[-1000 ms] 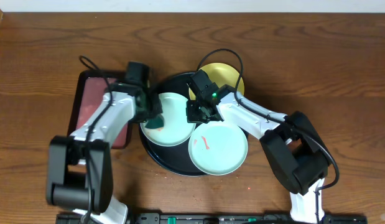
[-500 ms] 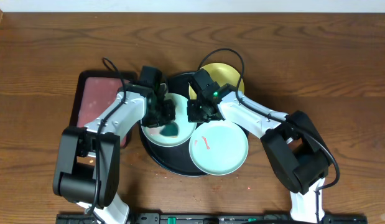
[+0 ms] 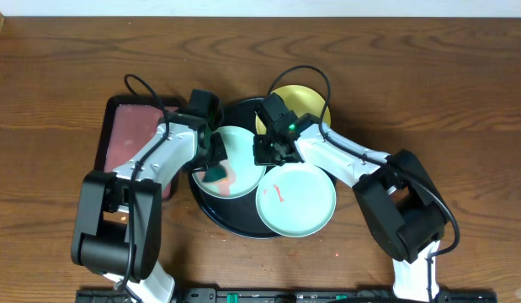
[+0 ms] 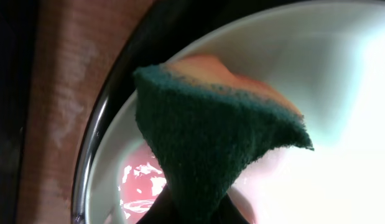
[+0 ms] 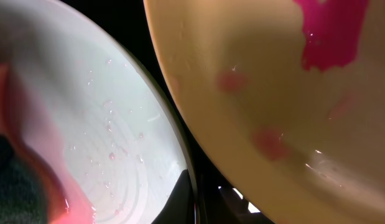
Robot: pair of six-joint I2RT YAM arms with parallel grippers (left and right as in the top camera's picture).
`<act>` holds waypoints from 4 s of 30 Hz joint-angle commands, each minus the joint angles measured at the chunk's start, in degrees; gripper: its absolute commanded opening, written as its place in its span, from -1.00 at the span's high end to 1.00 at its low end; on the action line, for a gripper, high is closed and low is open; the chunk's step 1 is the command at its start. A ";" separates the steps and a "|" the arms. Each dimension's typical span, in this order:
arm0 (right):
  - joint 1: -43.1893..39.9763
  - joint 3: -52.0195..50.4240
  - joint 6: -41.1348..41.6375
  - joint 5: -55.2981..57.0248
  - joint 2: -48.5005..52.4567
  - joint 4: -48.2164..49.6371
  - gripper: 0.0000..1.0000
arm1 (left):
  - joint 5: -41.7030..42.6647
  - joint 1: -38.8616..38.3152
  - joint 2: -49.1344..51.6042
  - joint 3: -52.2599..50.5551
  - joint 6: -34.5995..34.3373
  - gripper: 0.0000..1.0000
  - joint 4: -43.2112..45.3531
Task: Clean dirty plates on tray and stack at the side
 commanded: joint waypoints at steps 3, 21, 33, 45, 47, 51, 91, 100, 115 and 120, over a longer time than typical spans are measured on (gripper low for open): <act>0.00 0.44 -0.70 0.87 2.03 -0.20 0.98 | 9.27 -0.68 0.63 0.00 8.00 0.85 -5.77; 0.00 0.44 -0.70 0.90 2.03 -0.37 0.98 | -9.86 -1.09 0.70 -0.02 5.51 0.86 8.11; 0.00 0.44 -0.70 1.09 2.05 -0.35 0.98 | 14.86 -1.20 0.68 -0.02 15.91 0.85 -8.09; 0.04 0.44 -0.68 0.81 2.05 -0.37 0.98 | 7.85 -0.31 0.70 0.00 9.20 0.85 7.32; 0.04 0.44 -0.68 0.81 2.05 -0.37 0.98 | -2.78 -0.07 0.70 0.00 4.20 0.86 7.26; 0.04 0.44 -0.68 0.79 2.05 -0.55 0.97 | -11.72 0.74 0.50 1.81 1.27 0.85 4.70; 12.02 14.97 -18.36 45.13 -12.72 -19.23 0.98 | -6.16 19.56 -4.50 29.73 5.44 0.85 -30.23; 22.05 14.97 -18.73 70.58 -13.20 -19.04 0.98 | -6.16 19.56 -4.50 29.73 5.44 0.85 -30.03; 26.18 14.97 -17.92 80.19 -13.20 -19.04 0.98 | -6.14 19.56 -4.50 29.73 5.44 0.85 -30.01; 25.92 14.95 -15.45 78.58 -13.18 -19.56 0.98 | -6.14 19.54 -4.50 29.73 5.42 0.85 -29.97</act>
